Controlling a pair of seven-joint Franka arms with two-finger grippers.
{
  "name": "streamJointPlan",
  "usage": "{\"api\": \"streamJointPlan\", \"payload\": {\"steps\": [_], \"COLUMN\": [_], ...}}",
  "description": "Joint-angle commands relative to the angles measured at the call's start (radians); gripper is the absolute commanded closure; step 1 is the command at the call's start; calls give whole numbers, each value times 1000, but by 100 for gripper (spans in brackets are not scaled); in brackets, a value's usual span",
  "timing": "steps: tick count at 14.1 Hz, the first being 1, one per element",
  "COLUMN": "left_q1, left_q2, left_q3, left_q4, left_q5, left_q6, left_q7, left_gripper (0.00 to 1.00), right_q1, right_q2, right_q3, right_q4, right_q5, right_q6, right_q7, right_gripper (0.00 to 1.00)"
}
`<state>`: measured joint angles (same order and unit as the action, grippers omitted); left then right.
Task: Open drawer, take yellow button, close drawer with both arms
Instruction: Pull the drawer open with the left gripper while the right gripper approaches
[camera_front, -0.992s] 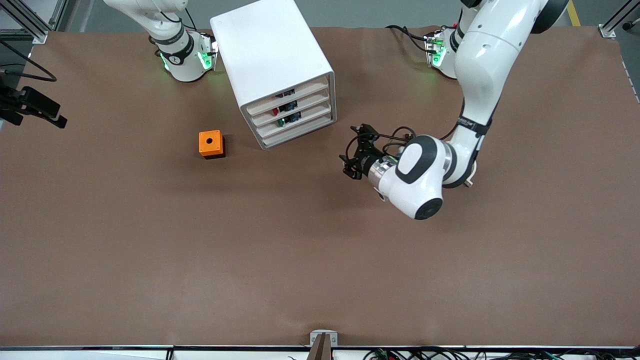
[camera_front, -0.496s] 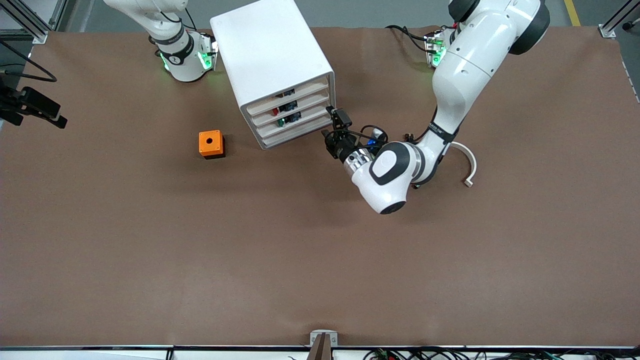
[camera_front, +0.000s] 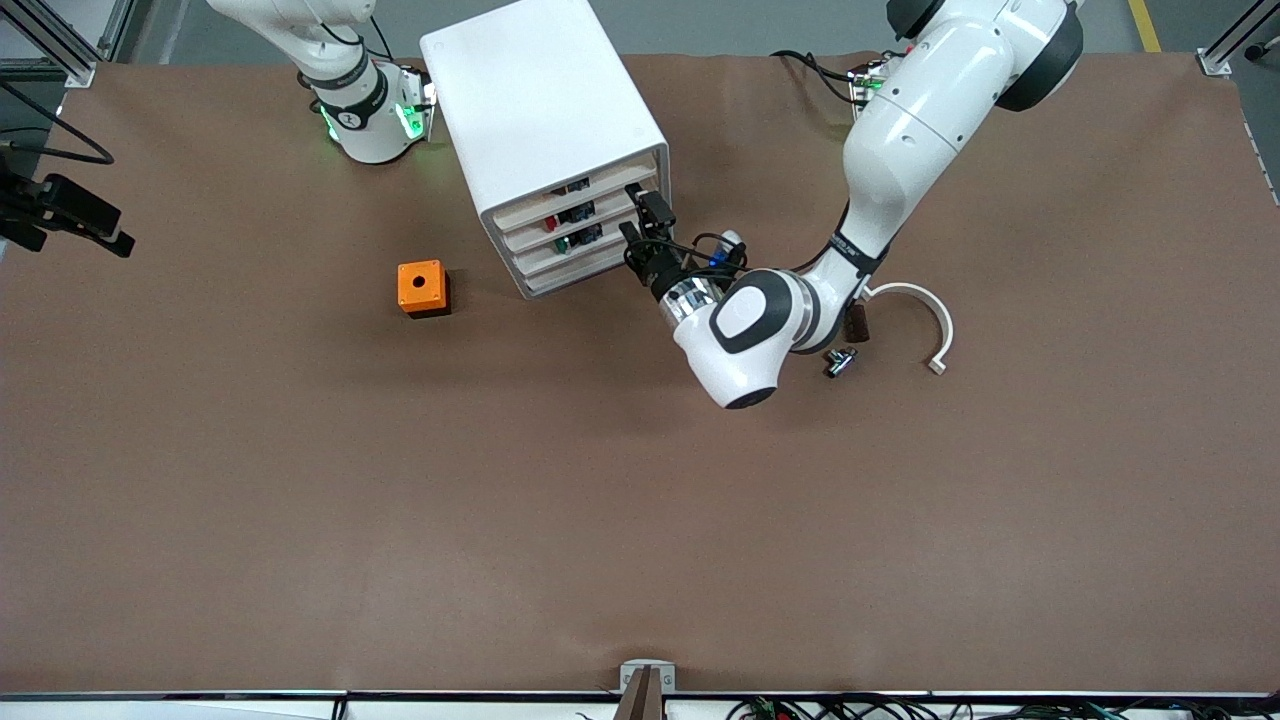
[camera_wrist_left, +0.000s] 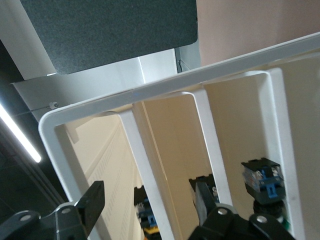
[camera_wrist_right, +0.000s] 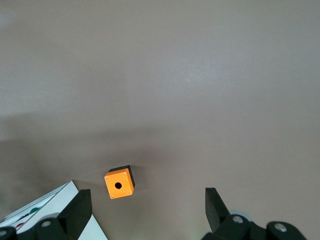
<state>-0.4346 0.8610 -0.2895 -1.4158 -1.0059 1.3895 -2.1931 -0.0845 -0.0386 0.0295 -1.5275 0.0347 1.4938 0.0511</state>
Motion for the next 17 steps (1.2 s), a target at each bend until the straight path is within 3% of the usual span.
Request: {"api": "streamJointPlan", "payload": {"steps": [1, 4, 7, 12, 17], "left_q1": [-30, -59, -67, -67, -38], "left_q2": [16, 16, 23, 23, 21], "left_q3": [-3, -7, -8, -10, -10], "left_q4": [15, 11, 6, 6, 8], "left_q5": [-26, -33, -33, -33, -33], "left_q6": [-15, -21, -23, -27, -27], "left_q7": [-20, -20, -16, -17, -17], "left_gripper": [34, 50, 75, 88, 89], "right_q1": [-15, -15, -15, -15, -15], "right_q2": [11, 11, 11, 11, 13], "right_q3": [10, 10, 10, 10, 10], "right_q4": [20, 20, 20, 20, 20], "right_q5": [-9, -9, -9, -9, -9], "right_q6": [-12, -12, -14, -14, -14], "right_q7": [-10, -10, -10, -10, -10], "right_gripper": [0, 0, 0, 0, 0]}}
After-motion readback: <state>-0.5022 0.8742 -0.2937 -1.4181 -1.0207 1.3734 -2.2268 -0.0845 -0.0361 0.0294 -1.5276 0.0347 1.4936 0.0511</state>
